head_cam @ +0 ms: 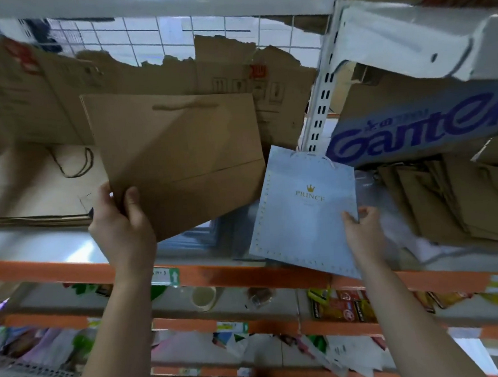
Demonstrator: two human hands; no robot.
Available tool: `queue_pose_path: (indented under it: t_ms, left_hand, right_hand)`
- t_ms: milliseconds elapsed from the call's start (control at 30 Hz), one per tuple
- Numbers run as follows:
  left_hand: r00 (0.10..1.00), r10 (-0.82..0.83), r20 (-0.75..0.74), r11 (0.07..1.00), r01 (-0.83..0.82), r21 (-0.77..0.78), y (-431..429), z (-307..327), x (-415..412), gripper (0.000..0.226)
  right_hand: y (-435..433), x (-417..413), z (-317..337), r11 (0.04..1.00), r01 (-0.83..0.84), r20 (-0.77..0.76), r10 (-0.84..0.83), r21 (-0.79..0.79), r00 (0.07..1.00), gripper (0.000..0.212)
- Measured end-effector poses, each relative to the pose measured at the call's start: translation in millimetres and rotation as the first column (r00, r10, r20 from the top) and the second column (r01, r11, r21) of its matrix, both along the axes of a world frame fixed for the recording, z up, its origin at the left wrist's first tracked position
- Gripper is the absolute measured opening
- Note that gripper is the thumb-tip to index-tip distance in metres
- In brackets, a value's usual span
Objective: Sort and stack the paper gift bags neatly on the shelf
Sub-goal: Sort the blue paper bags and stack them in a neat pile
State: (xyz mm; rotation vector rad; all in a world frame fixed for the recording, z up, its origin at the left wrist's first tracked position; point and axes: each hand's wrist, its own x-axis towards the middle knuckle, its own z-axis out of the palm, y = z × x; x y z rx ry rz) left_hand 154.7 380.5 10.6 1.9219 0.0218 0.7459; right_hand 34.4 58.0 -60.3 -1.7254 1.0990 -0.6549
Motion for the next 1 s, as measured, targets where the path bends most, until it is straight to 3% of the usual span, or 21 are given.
queue_pose_path:
  t_ms: [233, 467, 700, 867, 1000]
  left_hand:
    - [0.998, 0.049, -0.029, 0.998, -0.05, -0.046, 7.4, -6.1, -2.1, 0.026]
    - [0.997, 0.061, -0.04, 0.994, -0.065, -0.086, 11.7, -9.4, -2.5, 0.026]
    - [0.997, 0.076, -0.001, 0.983, -0.075, -0.165, 16.1, -14.2, -7.0, 0.026]
    - [0.996, 0.081, -0.033, 0.976, -0.086, -0.199, 19.7, -23.0, 1.8, 0.028]
    - [0.995, 0.091, -0.05, 0.975, -0.1, -0.198, 18.6, -27.7, 4.2, 0.03]
  right_hand:
    - [-1.1, 1.7, 4.0, 0.999, -0.03, -0.169, 0.024, -0.031, 0.985, 0.031]
    - [-1.7, 4.6, -4.1, 0.99, -0.037, -0.246, 0.003, -0.136, 0.969, 0.03]
    - [-3.6, 5.6, -7.3, 0.984, -0.028, -0.241, -0.016, -0.178, 0.97, 0.032]
    - [5.5, 14.9, 1.5, 0.983, -0.113, -0.196, 0.083, -0.148, 0.977, 0.031]
    - [11.8, 33.1, 9.9, 0.978, -0.207, -0.103, 0.204, -0.017, 0.974, 0.054]
